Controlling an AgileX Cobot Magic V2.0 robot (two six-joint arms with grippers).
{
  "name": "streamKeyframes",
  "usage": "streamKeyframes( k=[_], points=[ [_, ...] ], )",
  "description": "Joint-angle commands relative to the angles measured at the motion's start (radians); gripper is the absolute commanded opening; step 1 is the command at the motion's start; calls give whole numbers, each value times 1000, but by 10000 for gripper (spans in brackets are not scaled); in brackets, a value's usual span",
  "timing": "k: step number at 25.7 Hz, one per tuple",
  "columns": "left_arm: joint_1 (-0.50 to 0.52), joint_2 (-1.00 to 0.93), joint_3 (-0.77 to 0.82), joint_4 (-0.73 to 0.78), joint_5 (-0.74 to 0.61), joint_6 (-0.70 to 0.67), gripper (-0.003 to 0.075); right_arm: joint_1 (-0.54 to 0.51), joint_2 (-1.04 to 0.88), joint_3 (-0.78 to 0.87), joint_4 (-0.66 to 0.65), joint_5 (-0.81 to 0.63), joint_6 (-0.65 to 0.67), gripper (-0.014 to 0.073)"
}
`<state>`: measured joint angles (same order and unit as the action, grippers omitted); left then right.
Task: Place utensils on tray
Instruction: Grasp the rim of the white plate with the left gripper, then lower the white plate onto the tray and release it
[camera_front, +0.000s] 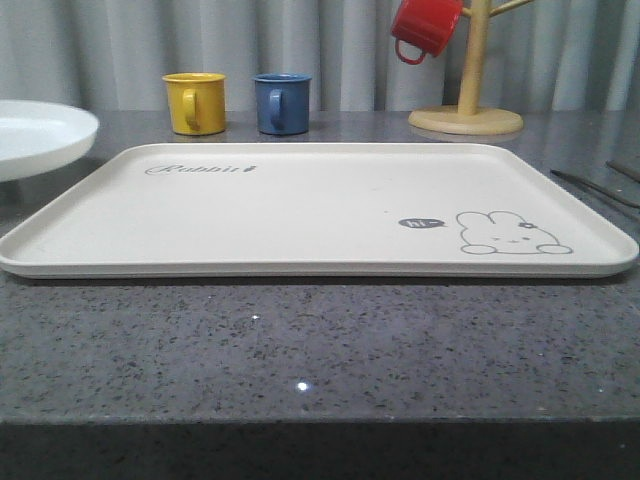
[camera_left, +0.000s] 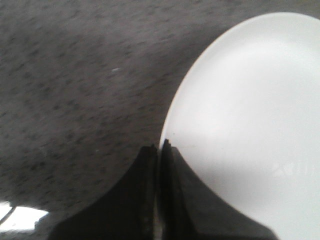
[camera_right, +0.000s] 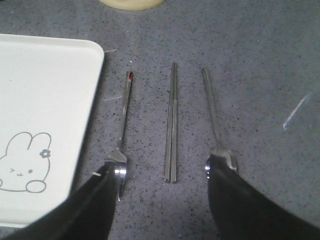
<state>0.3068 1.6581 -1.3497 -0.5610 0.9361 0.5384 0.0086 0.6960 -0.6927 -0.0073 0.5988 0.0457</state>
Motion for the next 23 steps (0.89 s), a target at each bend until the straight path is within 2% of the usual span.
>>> streamKeyframes(
  k=[1,10,14,18,20,23],
  points=[
    [-81,-66,-53,-104,28,40,-18,1,2,-27,-14,-65,-7,444],
    [-388,-4,-53,-90,4,40,-18,1,2,-27,-14,-65,-7,444],
    [-457,40,-53,-80,2,40,-18,1,2,-27,-14,-65,-7,444],
    [-486,66,-53,-29,-19,38,-13,1,2,-27,-14,-65,-7,444],
    [-486,72,-53,-27,-13,32,45,1,2,-27,-14,-65,-7,444],
    [-486,72,-53,-27,-16,29,261,1,2,-27,-14,-65,-7,444]
  ],
)
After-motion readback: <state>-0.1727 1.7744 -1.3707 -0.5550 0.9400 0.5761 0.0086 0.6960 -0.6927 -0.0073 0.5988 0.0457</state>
